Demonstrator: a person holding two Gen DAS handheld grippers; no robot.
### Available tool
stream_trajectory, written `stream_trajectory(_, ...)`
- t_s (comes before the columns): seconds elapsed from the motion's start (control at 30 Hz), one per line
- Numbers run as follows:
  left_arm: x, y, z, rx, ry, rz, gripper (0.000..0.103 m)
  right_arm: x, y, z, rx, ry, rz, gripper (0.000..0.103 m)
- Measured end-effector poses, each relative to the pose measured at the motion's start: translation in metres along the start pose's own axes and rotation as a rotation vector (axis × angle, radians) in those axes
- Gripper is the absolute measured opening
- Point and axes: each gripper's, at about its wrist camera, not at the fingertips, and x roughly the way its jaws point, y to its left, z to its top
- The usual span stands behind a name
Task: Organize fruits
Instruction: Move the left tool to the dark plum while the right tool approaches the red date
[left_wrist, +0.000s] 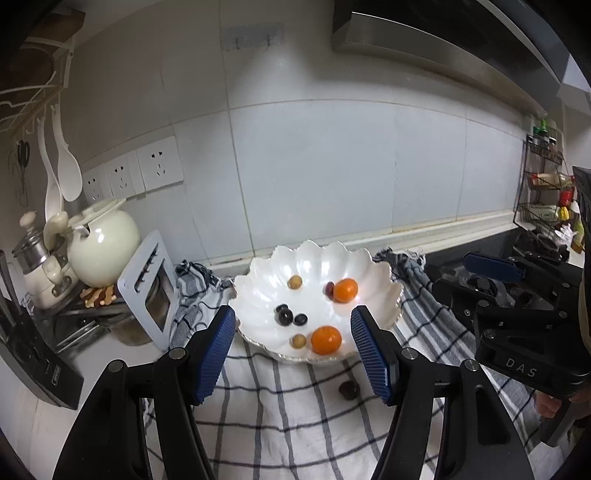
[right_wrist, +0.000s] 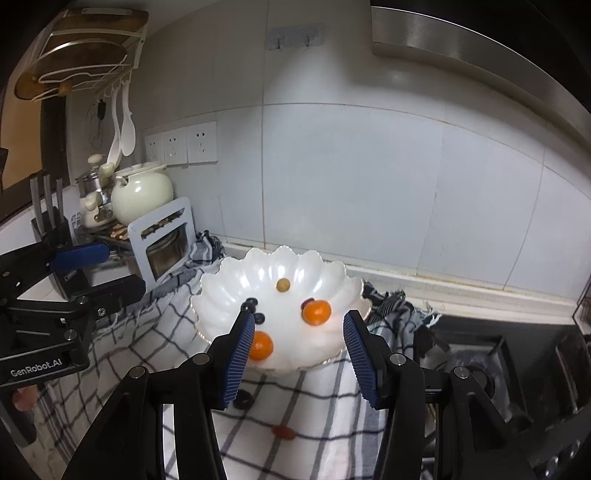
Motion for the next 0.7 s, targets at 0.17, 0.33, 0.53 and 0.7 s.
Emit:
stream_trajectory(0.17,0.000,-0.002,-0.016,0.007,0.016,-0.021,0.064,-0.002,0.004,-0.017,0.011,0.013,0.005,0.052)
stream_trajectory(0.33,0.002,-0.005,-0.033,0.032,0.019,-0.046,0.064,-0.001,0.009,-0.030,0.010,0.031,-0.004,0.052)
stream_trajectory(0.53,0.009,-0.009,-0.051,0.087,0.027,-0.068,0.064,0.005,0.015,-0.051,-0.005,0.071,-0.026,0.052)
stream_trajectory(0.7,0.020,-0.011,-0.065,0.122,0.048,-0.085,0.064,0.012,0.017,-0.066,-0.001,0.096,-0.037,0.052)
